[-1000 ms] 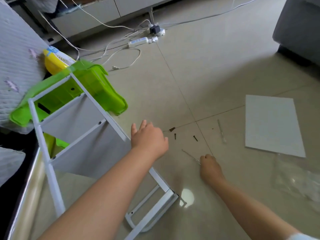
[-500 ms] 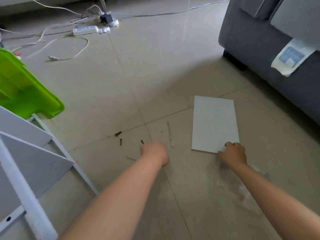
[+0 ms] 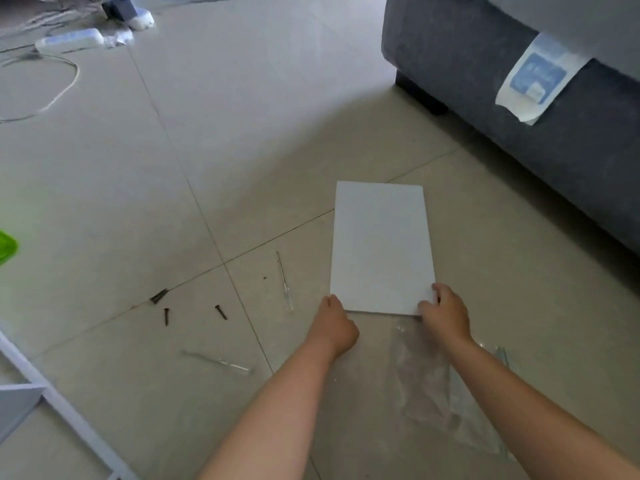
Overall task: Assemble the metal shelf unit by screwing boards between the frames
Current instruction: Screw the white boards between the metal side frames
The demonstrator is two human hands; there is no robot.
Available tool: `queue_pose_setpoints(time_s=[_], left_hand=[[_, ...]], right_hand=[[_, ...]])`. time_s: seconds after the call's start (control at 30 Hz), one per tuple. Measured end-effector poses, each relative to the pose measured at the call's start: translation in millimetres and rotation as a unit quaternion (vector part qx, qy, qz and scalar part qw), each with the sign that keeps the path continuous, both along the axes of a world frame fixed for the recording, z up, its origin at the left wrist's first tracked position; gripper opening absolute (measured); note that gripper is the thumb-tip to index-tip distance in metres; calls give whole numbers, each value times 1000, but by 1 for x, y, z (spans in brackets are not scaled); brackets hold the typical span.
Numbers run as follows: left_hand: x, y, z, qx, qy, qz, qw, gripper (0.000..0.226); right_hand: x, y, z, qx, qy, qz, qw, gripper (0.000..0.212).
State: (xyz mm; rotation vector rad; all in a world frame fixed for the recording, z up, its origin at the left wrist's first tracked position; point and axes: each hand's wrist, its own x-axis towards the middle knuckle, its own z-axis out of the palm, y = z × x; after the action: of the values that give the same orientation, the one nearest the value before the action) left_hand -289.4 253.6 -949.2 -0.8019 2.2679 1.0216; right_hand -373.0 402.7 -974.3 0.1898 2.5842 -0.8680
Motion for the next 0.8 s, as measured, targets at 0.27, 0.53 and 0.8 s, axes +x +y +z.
queue_pose_setpoints(time_s=[0.27, 0.53, 0.8], left_hand=[[4, 1, -3, -32, 46, 120, 991, 37], [34, -10, 18, -28, 78, 156, 984, 43], [51, -48, 73, 9, 107, 202, 973, 57]], right_hand=[[8, -9, -3, -122, -14, -177, 976, 45], [-13, -22, 34, -367, -132, -217, 895, 17], [-10, -33, 97, -260, -23, 42, 965, 16]])
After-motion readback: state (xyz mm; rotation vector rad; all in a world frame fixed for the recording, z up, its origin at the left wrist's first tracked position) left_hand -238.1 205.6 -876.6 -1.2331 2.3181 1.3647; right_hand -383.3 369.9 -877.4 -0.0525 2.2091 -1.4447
